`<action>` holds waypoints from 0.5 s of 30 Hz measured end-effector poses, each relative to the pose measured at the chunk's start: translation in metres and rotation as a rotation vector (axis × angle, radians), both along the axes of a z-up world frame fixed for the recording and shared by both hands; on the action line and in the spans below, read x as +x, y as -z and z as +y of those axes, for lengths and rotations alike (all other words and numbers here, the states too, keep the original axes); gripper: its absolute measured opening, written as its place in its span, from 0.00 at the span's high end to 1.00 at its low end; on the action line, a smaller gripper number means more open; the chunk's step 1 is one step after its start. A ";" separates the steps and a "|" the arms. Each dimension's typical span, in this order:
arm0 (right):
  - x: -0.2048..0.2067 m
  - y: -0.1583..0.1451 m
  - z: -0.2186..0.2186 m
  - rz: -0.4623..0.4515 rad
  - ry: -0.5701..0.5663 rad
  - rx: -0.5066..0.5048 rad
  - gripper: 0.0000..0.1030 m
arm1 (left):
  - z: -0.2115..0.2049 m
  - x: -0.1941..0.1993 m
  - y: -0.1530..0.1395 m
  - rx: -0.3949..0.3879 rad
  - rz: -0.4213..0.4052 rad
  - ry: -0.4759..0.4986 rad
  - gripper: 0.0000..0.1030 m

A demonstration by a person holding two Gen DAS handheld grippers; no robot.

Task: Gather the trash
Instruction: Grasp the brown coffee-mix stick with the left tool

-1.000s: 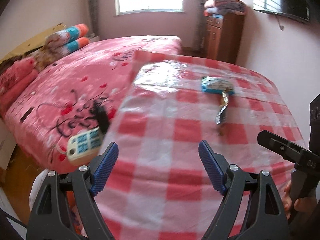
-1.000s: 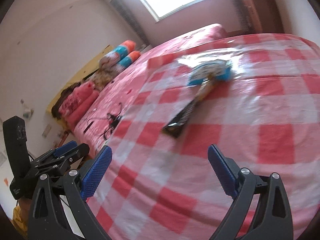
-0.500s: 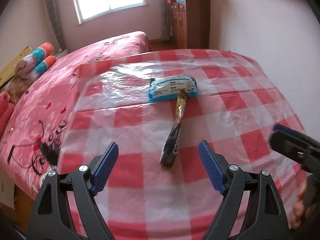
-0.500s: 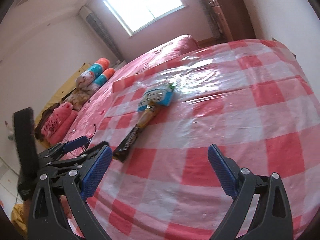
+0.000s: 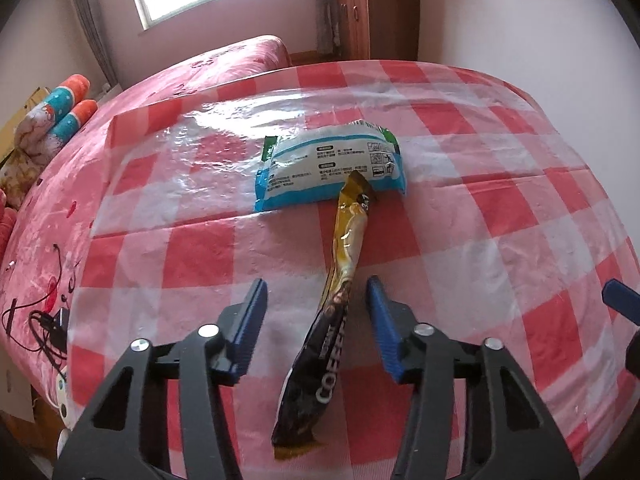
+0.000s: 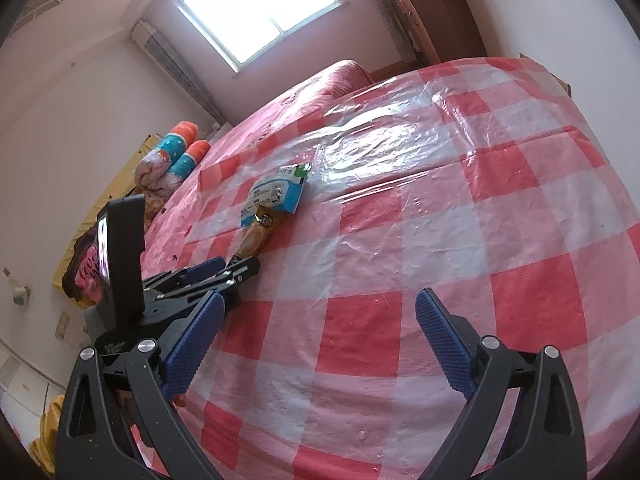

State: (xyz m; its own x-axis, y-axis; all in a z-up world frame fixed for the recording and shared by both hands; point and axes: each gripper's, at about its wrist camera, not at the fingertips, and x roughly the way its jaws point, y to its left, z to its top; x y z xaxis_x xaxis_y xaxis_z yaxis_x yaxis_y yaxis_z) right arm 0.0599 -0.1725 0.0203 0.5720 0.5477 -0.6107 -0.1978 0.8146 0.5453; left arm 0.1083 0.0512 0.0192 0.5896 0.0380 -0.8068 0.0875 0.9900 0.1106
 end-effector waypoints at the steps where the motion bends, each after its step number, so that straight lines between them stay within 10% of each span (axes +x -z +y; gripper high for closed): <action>1: 0.001 0.000 0.002 0.003 -0.002 -0.005 0.07 | 0.000 0.001 0.000 -0.009 -0.006 0.002 0.55; 15: 0.013 0.006 0.034 0.066 -0.058 -0.111 0.07 | 0.019 -0.007 0.002 -0.151 -0.032 0.020 0.86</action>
